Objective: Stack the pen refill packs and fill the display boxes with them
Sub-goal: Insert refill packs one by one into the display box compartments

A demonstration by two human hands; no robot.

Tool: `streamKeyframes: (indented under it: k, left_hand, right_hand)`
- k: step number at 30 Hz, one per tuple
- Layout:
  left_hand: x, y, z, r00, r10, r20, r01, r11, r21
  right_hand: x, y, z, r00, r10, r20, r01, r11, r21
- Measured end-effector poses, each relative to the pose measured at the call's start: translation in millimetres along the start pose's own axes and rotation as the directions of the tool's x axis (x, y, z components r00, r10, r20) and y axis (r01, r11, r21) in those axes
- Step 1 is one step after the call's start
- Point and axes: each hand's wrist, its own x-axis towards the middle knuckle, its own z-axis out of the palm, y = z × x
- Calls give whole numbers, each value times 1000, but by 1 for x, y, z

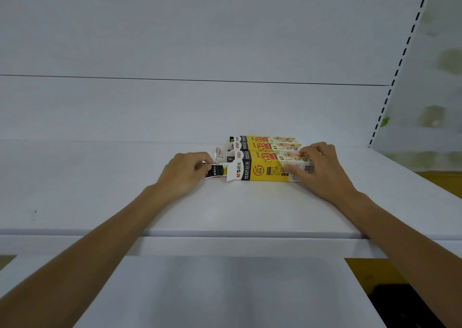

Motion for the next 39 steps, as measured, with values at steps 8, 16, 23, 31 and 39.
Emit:
streamKeyframes:
  k: [8,16,23,31,39]
  left_hand:
    - [4,7,-2,996,-76,48,75,997,26]
    - [12,43,19,997,-2,73,14,988,-151]
    - [17,25,4,976,-98,197,174,890,-421]
    - [8,20,9,993,-79,88,99,963,-250]
    - [19,36,26,997,-55,58,64,983,-174]
  right_hand:
    - [-1,0,0,999,-32,16,31,999,16]
    - [0,3,3,998,-50,46,47,997,65]
    - [1,4,2,999,-26,38,23,996,81]
    - [2,4,3,998,-43,35,41,998,57]
    - [1,2,3,997,-59,50,54,993,102]
